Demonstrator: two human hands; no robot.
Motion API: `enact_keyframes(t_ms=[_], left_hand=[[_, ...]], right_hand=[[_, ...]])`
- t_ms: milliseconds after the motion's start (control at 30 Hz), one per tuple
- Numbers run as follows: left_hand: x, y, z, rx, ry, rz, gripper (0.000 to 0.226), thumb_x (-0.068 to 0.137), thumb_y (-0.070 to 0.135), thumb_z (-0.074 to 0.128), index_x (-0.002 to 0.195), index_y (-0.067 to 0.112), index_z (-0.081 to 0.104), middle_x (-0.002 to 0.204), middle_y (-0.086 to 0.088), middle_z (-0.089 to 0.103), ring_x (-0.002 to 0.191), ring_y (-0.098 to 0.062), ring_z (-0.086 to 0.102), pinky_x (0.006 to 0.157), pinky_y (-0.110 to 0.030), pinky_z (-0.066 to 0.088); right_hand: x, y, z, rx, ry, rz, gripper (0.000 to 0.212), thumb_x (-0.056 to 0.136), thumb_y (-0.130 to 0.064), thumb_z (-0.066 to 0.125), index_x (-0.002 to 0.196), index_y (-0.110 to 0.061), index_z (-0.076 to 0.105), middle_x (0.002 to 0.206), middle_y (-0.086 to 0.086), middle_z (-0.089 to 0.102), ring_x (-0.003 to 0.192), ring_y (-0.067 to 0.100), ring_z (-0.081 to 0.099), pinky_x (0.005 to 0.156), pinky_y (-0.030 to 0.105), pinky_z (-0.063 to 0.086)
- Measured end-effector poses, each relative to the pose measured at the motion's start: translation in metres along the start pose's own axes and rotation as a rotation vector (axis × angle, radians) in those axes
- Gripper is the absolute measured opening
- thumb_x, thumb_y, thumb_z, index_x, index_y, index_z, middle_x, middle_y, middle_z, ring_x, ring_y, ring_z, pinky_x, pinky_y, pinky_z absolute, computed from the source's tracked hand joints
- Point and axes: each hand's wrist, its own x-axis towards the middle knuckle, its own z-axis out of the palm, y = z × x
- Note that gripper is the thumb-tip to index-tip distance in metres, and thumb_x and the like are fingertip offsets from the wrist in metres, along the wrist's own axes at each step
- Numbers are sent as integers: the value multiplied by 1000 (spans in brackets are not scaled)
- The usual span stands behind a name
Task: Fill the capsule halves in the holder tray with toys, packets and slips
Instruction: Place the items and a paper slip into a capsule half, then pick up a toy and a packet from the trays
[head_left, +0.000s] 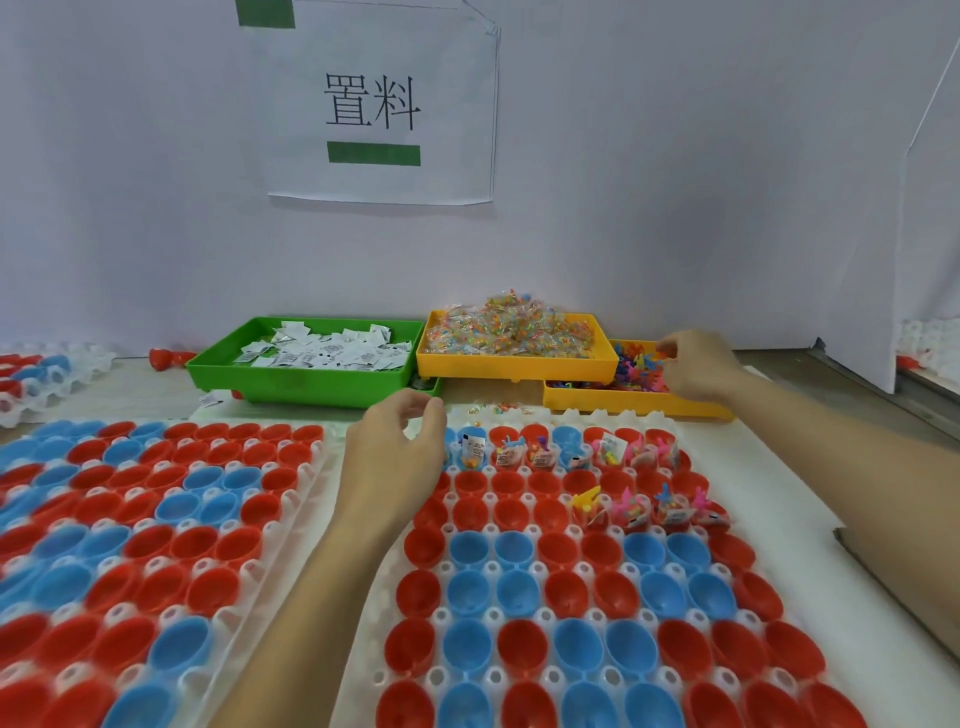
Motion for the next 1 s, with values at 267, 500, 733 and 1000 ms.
enact_keyframes(t_ms=[267,500,733,1000], left_hand=[[1,0,1,12,29,27,17,98,26,53,103,21,68,100,10,67,101,-8,60,77,-20,42],[-2,4,3,-11,61,106,13,96,22,55,92,28,67,87,23,63,89,2,60,65,-4,40],[-10,14,15,-64,-164,217,9,89,19,69,90,26,74,77,12,70,73,3,63,62,-7,45],[-19,17,23,-62,-417,283,17,81,16,78,92,30,77,75,10,75,71,-3,69,63,-12,45]], right_hand=[[12,1,13,-81,120,22,8,86,-3,72,93,-1,77,100,17,72,93,31,65,80,38,55],[-26,-21,-12,181,309,-132,18,97,-7,60,108,-1,74,112,15,72,99,22,63,83,29,47],[-137,-75,-25,475,-92,-517,15,85,-15,78,96,-26,78,82,-15,74,77,-3,70,70,9,53],[-171,-80,-17,509,-166,-646,21,82,-5,79,92,-23,78,79,-8,72,79,5,69,75,18,55]])
